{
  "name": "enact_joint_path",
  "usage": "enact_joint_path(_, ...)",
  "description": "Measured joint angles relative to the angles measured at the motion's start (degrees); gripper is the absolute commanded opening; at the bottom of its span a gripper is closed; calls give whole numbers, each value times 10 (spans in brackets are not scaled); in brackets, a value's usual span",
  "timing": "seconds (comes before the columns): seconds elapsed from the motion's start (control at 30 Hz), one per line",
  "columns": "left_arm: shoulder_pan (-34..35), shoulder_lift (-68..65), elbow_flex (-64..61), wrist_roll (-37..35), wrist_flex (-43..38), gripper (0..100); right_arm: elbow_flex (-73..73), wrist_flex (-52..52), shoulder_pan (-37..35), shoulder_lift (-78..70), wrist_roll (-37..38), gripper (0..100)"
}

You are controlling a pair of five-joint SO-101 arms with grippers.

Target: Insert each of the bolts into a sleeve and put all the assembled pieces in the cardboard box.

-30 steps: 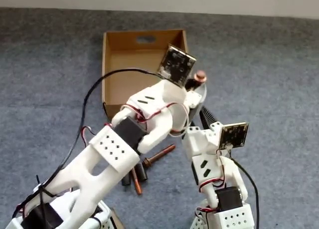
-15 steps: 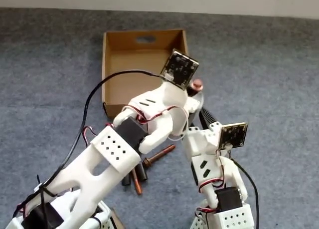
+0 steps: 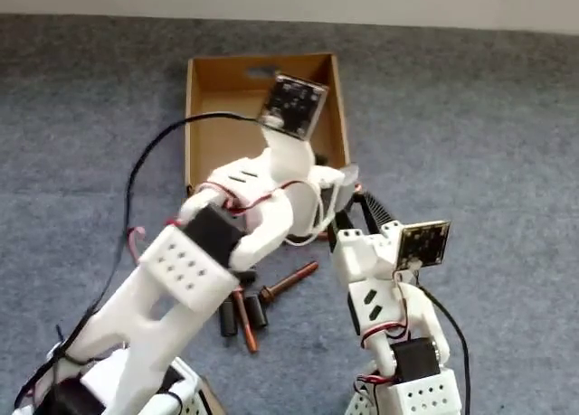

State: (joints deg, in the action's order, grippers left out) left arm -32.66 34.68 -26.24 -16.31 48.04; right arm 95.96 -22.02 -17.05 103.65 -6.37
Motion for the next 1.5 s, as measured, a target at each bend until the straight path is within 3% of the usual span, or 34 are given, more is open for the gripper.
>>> enact_joint_path(0.1,19,50,0,0,12,143,0,0,0,0,0,7)
enact_joint_path(0.23,87,102,0,0,69,0,0,0,0,0,0,7)
enact_joint_path(0.33,171,108,-23,6,115,27,0,0,0,0,0,7)
enact_joint_path(0.43,265,99,-100,58,119,27,0,0,0,0,0,7)
enact_joint_path(0.53,340,84,-196,135,93,29,0,-4,0,0,0,7)
enact_joint_path(0.7,446,76,-357,207,-42,27,0,-59,0,0,0,9)
enact_joint_path(0.83,458,76,-460,209,-166,27,0,-75,0,0,0,9)
enact_joint_path(1.0,458,76,-516,209,-253,27,0,-77,0,0,9,9)
enact_joint_path(1.13,458,76,-526,209,-273,30,-9,-132,0,0,77,9)
enact_joint_path(1.5,458,76,-542,210,-270,30,-226,-272,0,-3,95,9)
